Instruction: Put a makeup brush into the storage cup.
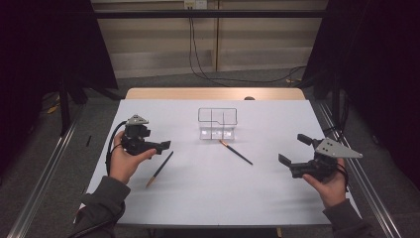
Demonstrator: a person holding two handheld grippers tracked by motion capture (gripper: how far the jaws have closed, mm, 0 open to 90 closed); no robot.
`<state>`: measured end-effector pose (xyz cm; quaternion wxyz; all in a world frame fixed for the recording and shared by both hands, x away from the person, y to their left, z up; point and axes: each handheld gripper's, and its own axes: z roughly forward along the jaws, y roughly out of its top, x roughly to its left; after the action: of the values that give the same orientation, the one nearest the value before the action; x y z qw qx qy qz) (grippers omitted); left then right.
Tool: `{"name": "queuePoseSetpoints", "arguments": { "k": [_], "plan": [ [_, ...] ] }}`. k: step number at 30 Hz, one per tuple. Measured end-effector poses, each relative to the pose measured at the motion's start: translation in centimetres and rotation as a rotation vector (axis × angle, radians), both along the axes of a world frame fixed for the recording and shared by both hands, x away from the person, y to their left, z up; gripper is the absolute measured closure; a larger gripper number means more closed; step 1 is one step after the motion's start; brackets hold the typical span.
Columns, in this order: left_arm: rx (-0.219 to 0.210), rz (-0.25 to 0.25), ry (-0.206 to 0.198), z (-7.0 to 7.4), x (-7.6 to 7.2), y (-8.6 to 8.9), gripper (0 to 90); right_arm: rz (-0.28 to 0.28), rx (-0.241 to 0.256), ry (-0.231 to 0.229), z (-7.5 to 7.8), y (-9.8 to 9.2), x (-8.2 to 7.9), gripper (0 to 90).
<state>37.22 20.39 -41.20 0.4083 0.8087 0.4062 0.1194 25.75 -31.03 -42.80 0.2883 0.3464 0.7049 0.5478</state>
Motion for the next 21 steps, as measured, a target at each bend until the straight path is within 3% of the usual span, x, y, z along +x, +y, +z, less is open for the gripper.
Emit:
{"name": "queuePoseSetpoints", "arguments": {
  "k": [21],
  "plan": [
    [0.123,-0.061,0.110,-0.48,-0.04,-0.12,6.5,0.008,-0.006,0.002,-0.15,-0.11,0.01,1.1]
  ]
}}
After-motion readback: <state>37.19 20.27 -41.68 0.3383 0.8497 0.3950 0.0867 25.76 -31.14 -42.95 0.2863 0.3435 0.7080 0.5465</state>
